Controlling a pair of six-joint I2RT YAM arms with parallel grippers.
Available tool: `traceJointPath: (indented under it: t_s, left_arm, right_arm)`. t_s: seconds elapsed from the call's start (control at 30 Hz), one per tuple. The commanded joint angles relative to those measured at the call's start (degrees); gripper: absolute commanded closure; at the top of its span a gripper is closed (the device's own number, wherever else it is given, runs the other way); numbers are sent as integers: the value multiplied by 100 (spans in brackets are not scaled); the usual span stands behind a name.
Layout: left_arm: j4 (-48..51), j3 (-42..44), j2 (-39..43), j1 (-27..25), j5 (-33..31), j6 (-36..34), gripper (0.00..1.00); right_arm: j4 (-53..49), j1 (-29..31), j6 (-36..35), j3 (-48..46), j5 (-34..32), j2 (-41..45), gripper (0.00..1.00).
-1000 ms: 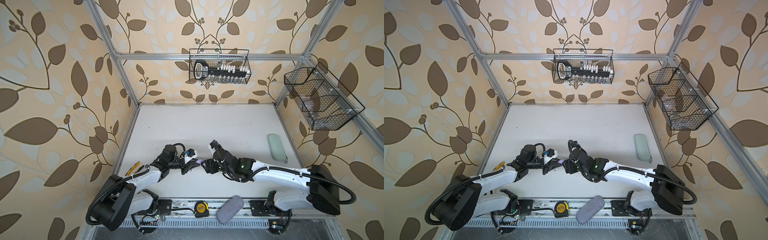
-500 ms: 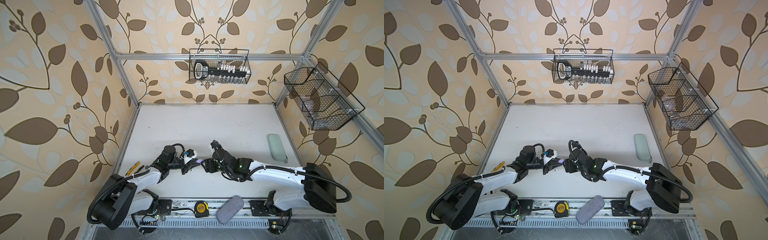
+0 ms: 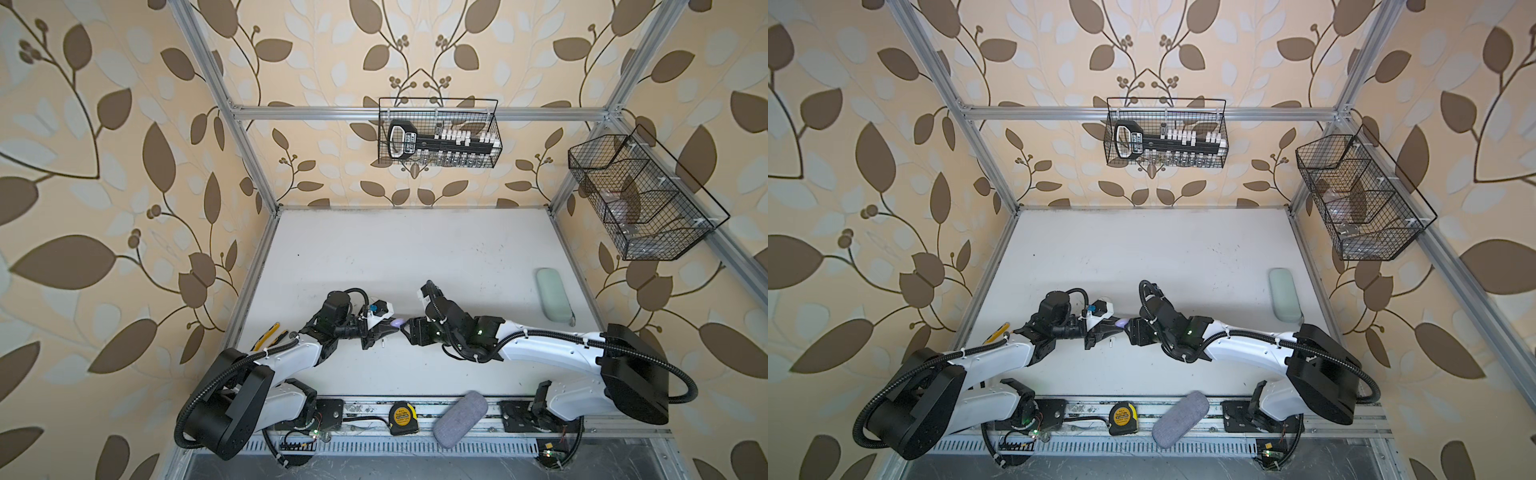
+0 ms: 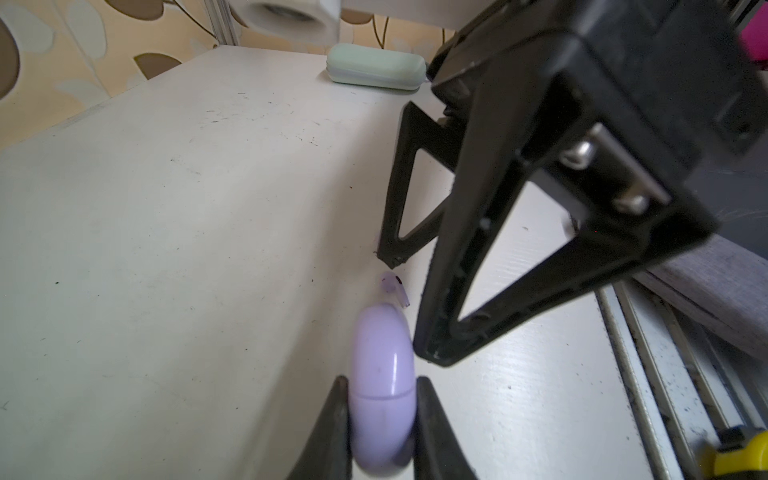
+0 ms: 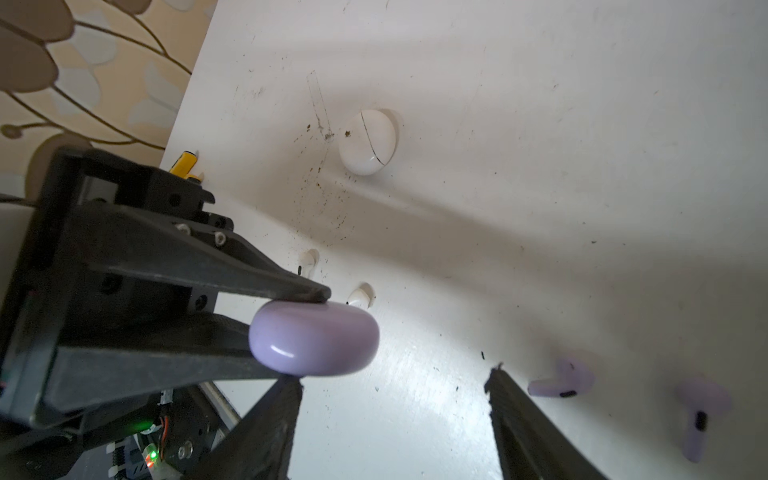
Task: Insert the wireless bluetooth earbuds into the charging case
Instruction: 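Push the lid of the lavender case open with the right gripper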
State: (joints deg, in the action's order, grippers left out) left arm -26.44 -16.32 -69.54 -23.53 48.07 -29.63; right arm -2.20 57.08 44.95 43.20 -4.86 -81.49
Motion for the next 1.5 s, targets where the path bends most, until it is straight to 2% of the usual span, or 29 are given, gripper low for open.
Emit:
traceJointPath:
  t_s: [0.0,0.47,0.87,1.07,1.2,1.47]
  left_arm:
    - [288,-108,28,-11,610,-350,100]
    - [986,-293,10,-11,909,-870,100]
    - [1555,-534,-76,-10,946,-1448,100]
    - [1723,-787,-558,13,853,-2185,100]
    - [1981,-936,-791,68,1087,-2628,100]
    - [1740,-776,-789,68,1213,-2609,100]
  right_arm:
    - [180,-115,59,-75,-37,-104,28]
    - [73,-397,-112,-143,58,115,28]
    - [-689,-518,-98,-466,-337,1029,28]
    - [-1066,-580,-80,-512,-490,1281,28]
    - [-1151,-584,-27,-590,-548,1374,28]
    - [-1156,-576,107,-669,-572,1250,28]
